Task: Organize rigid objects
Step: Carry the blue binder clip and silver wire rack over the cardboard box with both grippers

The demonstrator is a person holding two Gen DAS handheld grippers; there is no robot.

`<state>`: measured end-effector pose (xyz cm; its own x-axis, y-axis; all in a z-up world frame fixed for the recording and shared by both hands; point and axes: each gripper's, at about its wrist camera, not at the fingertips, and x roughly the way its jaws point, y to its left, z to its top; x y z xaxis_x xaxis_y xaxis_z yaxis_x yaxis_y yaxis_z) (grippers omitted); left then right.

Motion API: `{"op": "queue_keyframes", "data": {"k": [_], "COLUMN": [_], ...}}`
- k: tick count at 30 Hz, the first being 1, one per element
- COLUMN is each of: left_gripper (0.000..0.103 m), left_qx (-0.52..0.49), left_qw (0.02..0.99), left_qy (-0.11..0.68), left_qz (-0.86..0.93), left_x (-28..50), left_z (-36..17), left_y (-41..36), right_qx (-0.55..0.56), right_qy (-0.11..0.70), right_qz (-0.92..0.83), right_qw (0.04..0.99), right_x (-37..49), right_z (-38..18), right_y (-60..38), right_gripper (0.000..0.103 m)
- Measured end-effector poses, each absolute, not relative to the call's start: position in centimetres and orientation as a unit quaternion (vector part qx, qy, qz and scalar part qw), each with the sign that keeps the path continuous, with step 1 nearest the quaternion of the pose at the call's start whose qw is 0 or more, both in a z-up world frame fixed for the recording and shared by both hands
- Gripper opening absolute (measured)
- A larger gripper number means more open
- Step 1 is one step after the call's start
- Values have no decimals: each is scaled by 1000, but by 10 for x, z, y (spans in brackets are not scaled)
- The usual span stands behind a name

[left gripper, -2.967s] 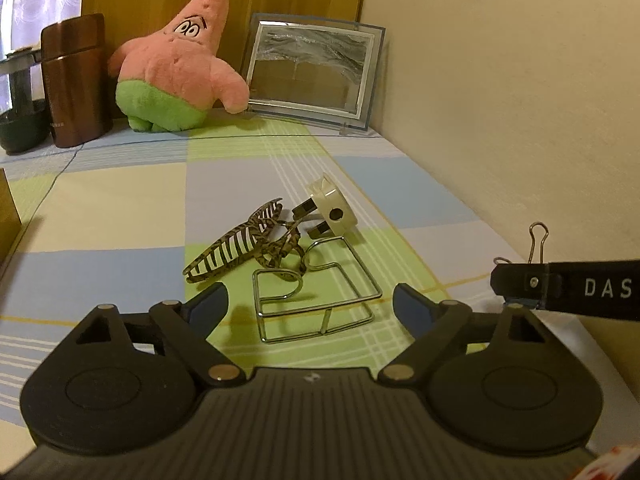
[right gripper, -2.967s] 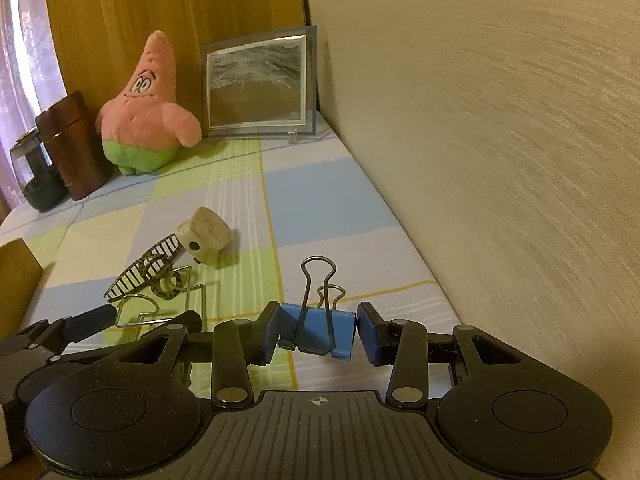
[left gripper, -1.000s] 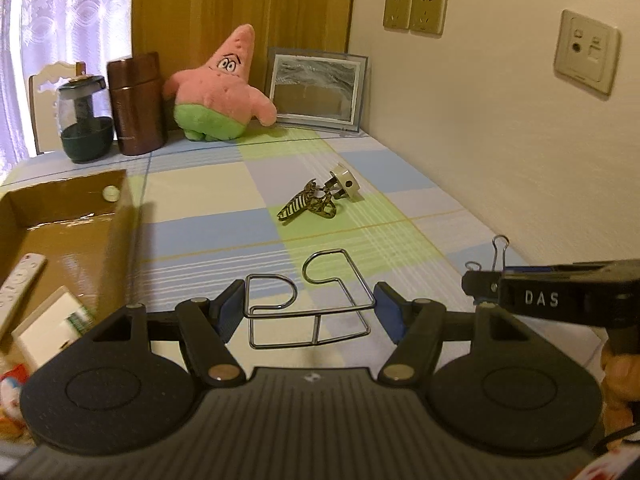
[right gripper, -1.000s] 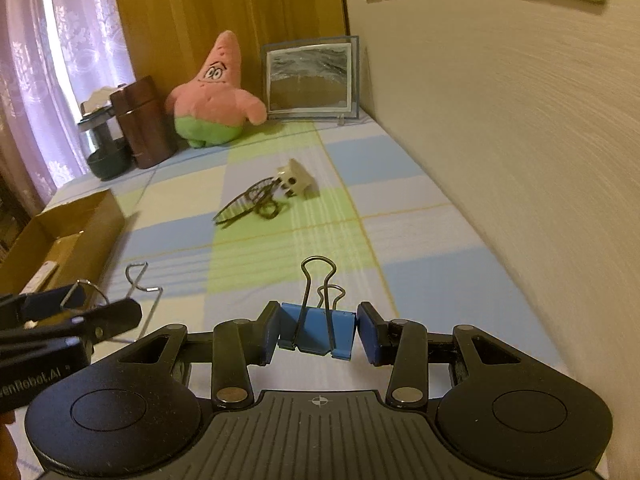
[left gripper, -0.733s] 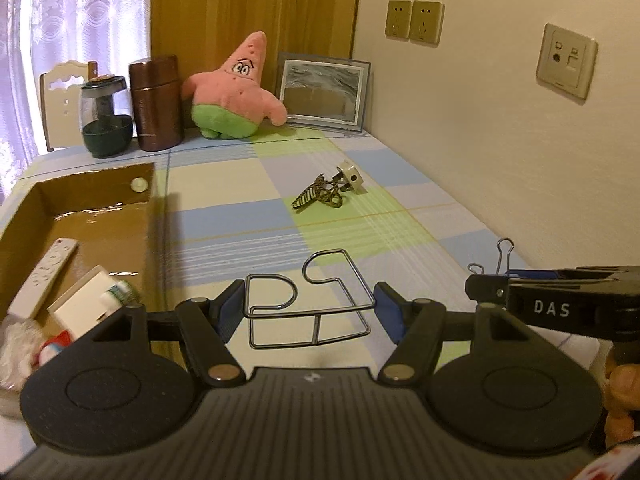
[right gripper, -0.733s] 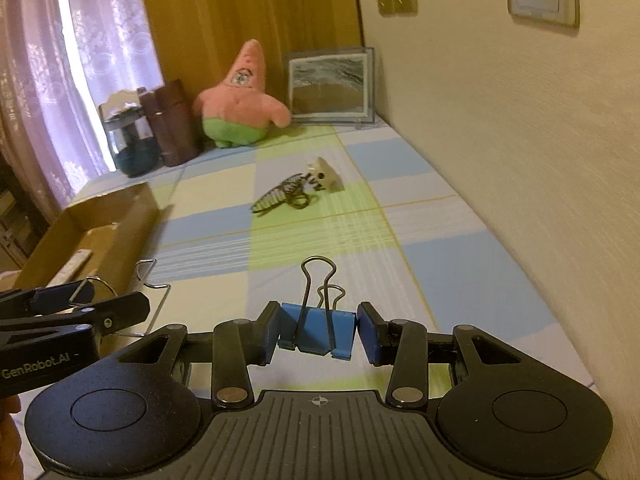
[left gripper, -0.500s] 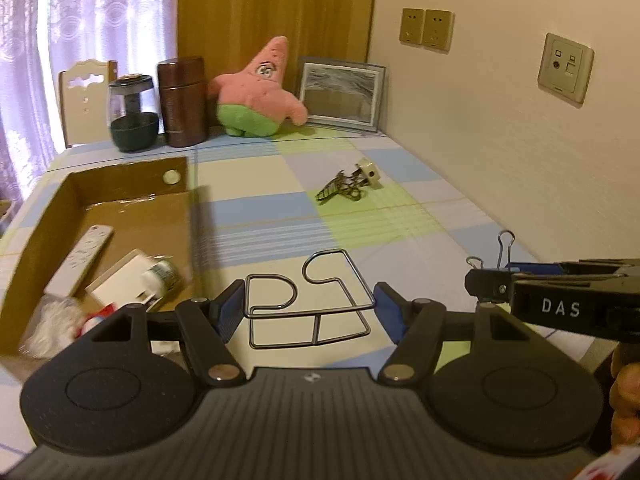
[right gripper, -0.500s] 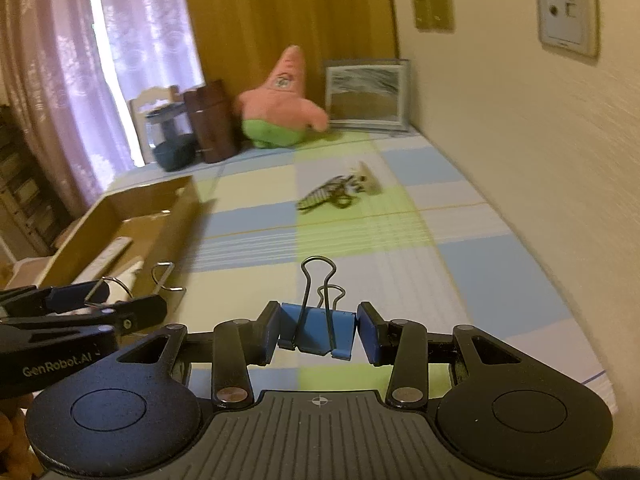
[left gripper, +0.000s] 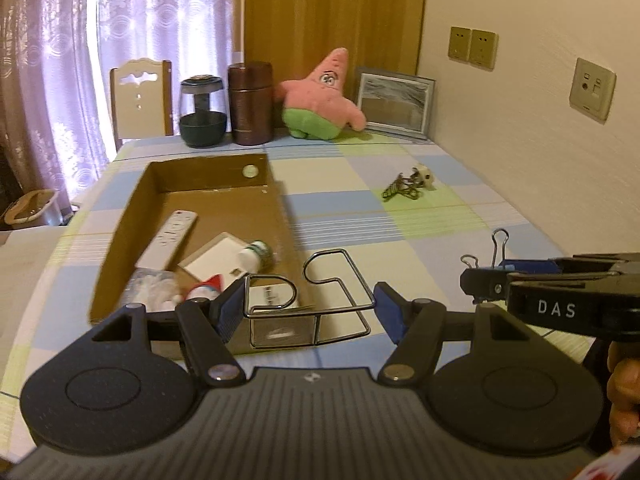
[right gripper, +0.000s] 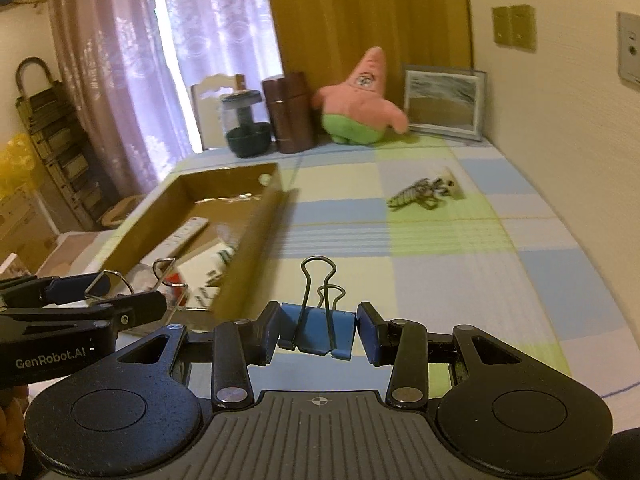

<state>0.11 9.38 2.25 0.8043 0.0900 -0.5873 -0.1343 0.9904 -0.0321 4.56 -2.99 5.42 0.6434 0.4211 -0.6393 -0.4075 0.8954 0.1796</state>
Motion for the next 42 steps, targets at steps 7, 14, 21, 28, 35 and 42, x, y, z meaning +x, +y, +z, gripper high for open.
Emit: {"op": "queue_keyframes", "data": {"k": [7,14,21,28,35,42], "left_gripper": [64,64,64,64,64,64], "left_qx": [-38,-46,-45,-42,-29,-31], "left_qw": [950,949,948,948,949,949], "left_qy": [304,298,297,297,298,296], "left_qz": [69,89,103,106,101,101], "left_x": [-16,-28,-34,-28,-12,9], "left_z": [29,32,32,33,32,31], "left_y": [120,148,167,185,201,217], "right_qx": [4,-17,-25,-31,-33,-36], "right_qy": [347,345,342,333,327,321], "right_qz": [246,271,288,305,318,326], "right_qw": [905,898,894,891,889,889], "right_x": [38,29,27,34,48,67], "right_z": [56,53,50,51,51,50], "right_y": [1,28,47,67,86,102], "right_gripper": [39,39,39,39,39,39]}}
